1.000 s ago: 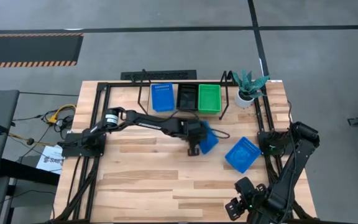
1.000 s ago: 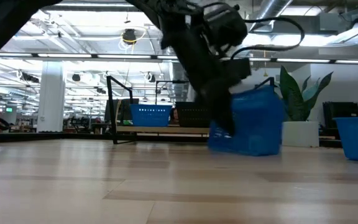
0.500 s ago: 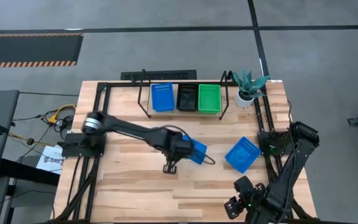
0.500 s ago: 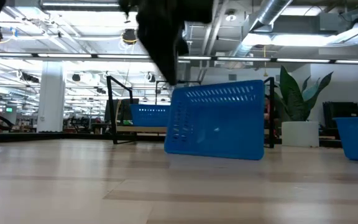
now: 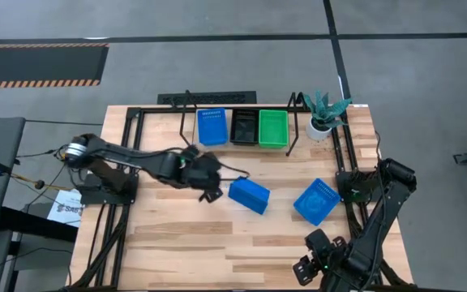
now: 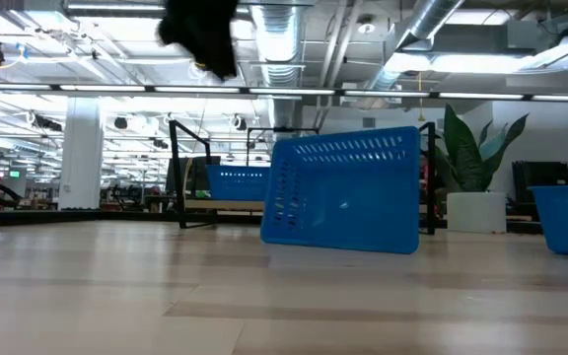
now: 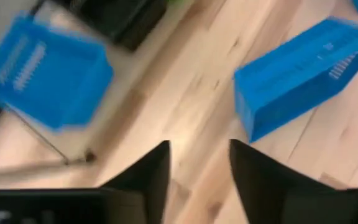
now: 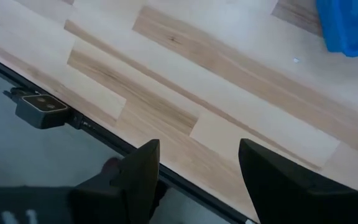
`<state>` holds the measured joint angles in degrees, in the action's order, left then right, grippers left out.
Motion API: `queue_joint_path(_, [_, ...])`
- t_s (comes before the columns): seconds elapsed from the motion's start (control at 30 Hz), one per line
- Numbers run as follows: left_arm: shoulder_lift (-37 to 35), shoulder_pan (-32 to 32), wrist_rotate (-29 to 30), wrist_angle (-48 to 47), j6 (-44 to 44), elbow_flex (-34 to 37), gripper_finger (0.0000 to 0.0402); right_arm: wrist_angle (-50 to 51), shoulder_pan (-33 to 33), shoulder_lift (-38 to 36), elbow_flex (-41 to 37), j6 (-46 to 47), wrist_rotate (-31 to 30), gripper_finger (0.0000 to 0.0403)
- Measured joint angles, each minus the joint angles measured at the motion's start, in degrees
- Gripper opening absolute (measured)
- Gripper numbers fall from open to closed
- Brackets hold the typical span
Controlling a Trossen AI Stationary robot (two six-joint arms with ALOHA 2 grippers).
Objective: Stack baskets on shelf by color
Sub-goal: Stack the left blue bin on top of the other blue bin on the shelf
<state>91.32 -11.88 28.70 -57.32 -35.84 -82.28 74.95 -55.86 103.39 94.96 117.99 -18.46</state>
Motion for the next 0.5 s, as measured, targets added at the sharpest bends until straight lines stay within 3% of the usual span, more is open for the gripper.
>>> queue_joint_path(0.1, [-3.9,-1.5,0.7,12.5,-6.0,12.6,0.0203,1.0,0.0,0.0,0.0,-1.2,-0.1,0.0245])
queue_joint_path(0.3, [-5.3,-2.9,0.5,53.5,-3.4,33.8,0.0263,2.6,0.9,0.0,0.0,-3.2,-0.1,0.0245])
queue_joint_path(0.37, [-3.0,-2.7,0.5,62.6,-0.8,37.1,0.0266,2.6,1.3,0.0,0.0,-3.9,0.0,0.0245])
queue_joint_path(0.5, [1.1,-2.2,1.6,67.4,1.0,38.6,0.0266,2.0,1.7,0.0,0.0,-4.5,0.1,0.0245])
